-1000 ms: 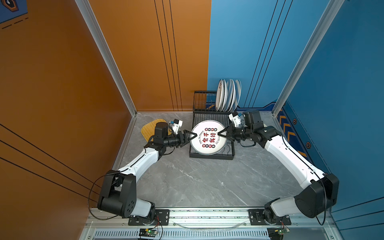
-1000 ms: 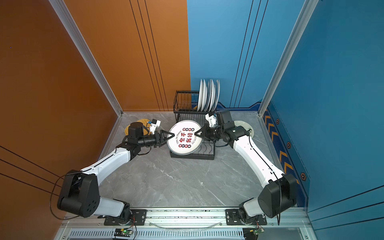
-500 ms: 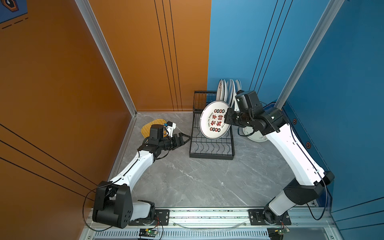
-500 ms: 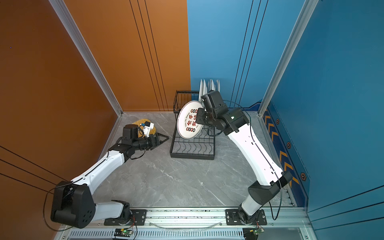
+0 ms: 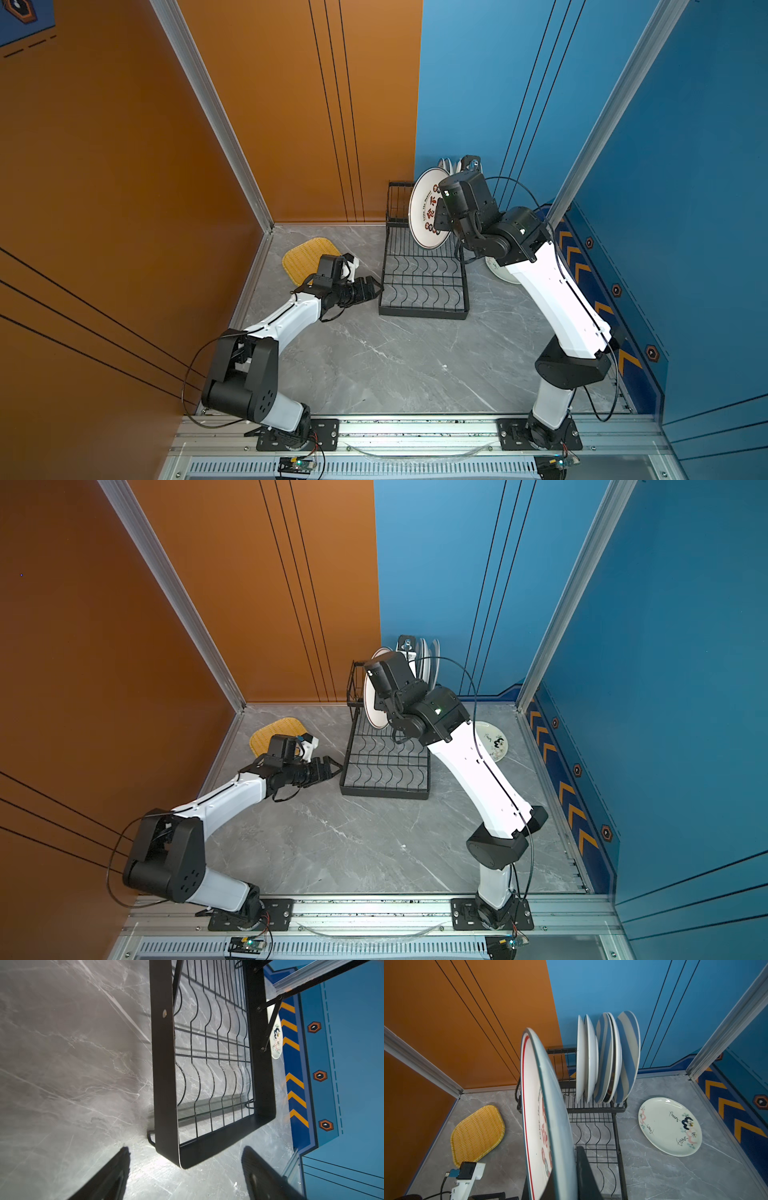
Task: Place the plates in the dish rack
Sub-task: 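Carry the plate into the rack slot with right gripper while left gripper releases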
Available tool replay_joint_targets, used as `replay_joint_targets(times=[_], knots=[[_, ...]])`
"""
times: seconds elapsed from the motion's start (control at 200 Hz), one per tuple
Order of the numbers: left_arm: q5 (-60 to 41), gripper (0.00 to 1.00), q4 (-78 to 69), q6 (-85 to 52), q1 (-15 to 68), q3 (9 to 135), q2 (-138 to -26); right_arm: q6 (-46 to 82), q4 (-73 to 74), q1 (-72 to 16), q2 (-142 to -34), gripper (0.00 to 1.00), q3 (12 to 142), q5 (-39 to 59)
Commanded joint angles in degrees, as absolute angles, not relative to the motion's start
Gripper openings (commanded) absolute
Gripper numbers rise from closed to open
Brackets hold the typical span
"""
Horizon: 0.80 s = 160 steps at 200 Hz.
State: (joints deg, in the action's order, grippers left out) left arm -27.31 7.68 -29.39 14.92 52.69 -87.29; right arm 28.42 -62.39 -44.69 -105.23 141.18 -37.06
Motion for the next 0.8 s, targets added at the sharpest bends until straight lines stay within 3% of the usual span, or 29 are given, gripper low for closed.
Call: replay_joint_targets(times=[0.0,0.065,0.631,0.651,0.796], knots=[[-22.3,0.85,6.8,-26.7,16.9,56.1,-90.1,24.1,-54.4,-44.9,-105.3,0.0,143.4,-46.1],[-21.4,0.9,5.7,-26.5,17.8,56.9,-91.9,21.6,-51.6,-45.2,-105.5,0.0,143.4,-48.1],[-23.4,0.88,4.1,-29.2,24.0,63.6,-102.1,13.0,-43.6,-44.4,-105.7,0.0,143.3,-51.2],[-23.6,0.83,4.1,-29.4,24.2,63.5,-102.1,12.8,-43.5,-44.3,-105.8,0.0,143.3,-51.1],[-24.7,0.81,4.0,-30.3,26.3,63.3,-101.9,11.2,-42.2,-44.0,-106.3,0.0,143.4,-51.1]])
